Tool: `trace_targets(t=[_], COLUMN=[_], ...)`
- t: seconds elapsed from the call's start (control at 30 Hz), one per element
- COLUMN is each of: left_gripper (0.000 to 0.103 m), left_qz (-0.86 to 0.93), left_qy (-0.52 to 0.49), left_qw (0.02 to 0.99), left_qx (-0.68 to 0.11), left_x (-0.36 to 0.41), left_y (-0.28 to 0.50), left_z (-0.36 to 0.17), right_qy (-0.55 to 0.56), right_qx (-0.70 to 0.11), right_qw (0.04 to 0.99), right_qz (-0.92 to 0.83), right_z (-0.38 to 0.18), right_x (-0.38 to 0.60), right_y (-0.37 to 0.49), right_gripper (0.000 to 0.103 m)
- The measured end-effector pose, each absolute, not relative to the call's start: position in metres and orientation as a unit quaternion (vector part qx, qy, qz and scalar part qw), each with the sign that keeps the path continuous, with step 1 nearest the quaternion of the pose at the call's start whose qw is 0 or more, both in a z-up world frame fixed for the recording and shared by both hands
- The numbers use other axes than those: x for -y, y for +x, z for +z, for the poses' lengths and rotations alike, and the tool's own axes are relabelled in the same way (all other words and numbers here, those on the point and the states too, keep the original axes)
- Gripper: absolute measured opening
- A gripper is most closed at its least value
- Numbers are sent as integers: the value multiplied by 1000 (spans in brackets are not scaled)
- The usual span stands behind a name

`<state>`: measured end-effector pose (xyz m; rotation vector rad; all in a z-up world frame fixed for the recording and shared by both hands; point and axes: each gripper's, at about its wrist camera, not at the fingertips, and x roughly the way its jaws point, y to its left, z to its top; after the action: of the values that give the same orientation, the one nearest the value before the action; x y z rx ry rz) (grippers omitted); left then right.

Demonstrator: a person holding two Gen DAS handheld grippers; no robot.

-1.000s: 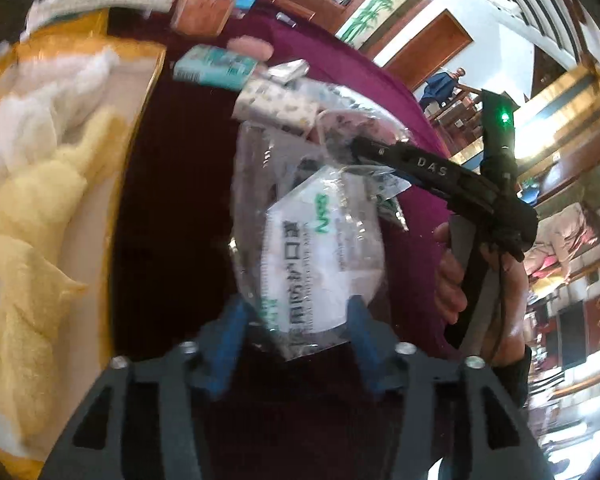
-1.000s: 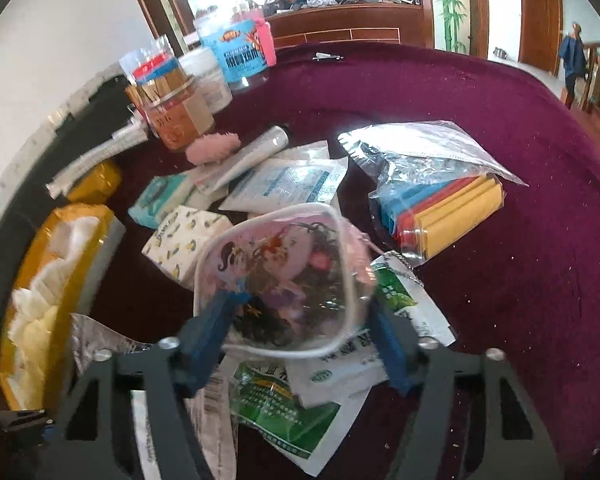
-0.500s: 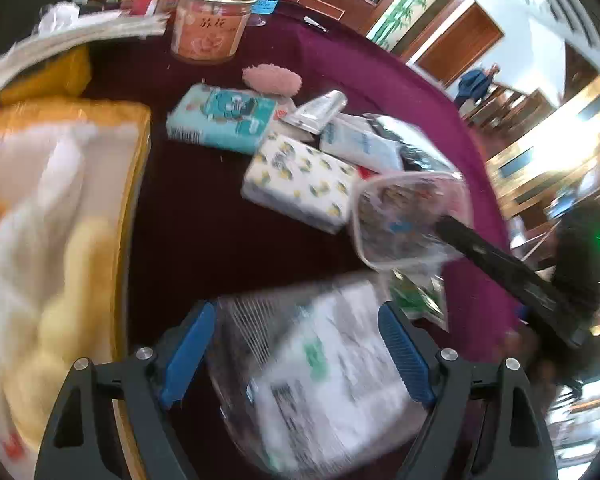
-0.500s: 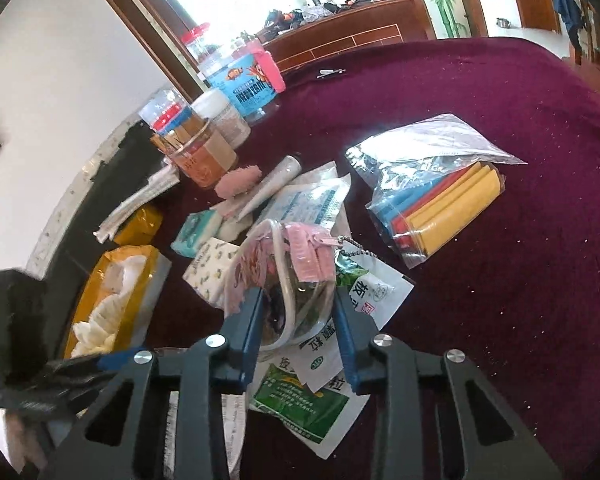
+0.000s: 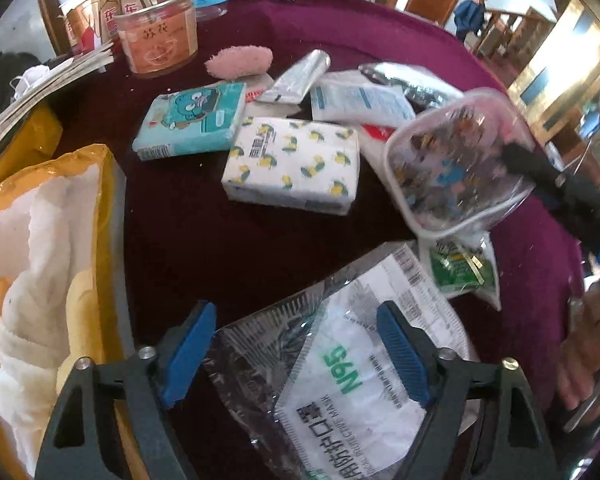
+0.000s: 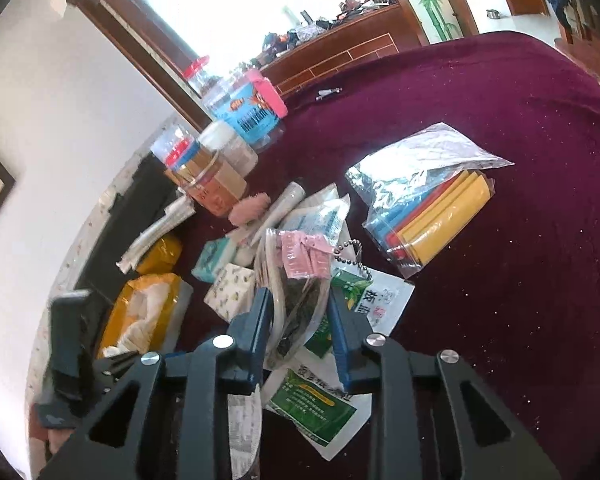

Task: Organize soft objects
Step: 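Lift the mask bag with the left tool while the right tool grasps the cartoon pouch, then place the mask bag and cartoon pouch into the tray and release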

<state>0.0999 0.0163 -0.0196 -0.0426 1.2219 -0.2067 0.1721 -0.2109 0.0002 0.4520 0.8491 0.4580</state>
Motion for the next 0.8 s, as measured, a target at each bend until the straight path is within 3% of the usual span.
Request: trace_targets(t=[0.03,0.07,0.13,0.17,0.2,0.57,0.63,0.67,0.7,0.8], left_gripper=[71,50,28,8,1,0,25,69,93,94], left_qz=[-95,-97,-112,-116,-121,-211,-211,-211,-214,-202], left_qy=[-14,-5,-2,6,9,-70,-47,-36,-21,61], left_qw=[813,814,810,808,806,814,823,827,834,871], left_qx=[-574,-573,-576,-577,-579,-537,-526,-520,-509,-444], left_x=[-15,-14,-10,-8,-6,-12,-2,3,10,35], left_y=[100,99,98,97,96,63,49,43,36,4], left_z=[-20,-19,-20,-20,-19,14,20,22,22,21], right_qy=[224,230,241,239,240,240,240,240,238,242], right_qx=[-401,-399,-400,-401,-401,-376,-380,-381,-382,-382], right_qw=[860,858,855,856,856,864,863,863,864,864], right_qz=[223,226,226,223,222,233,231,229,225,221], right_z=[1,2,1,0,0,12,10,9,8,7], right_x=[214,216,219,219,220,220,220,220,221,223], right_y=[172,172,173,173,173,167,168,169,169,169], right_gripper=[25,24,22,22,22,22,22,22,22,22])
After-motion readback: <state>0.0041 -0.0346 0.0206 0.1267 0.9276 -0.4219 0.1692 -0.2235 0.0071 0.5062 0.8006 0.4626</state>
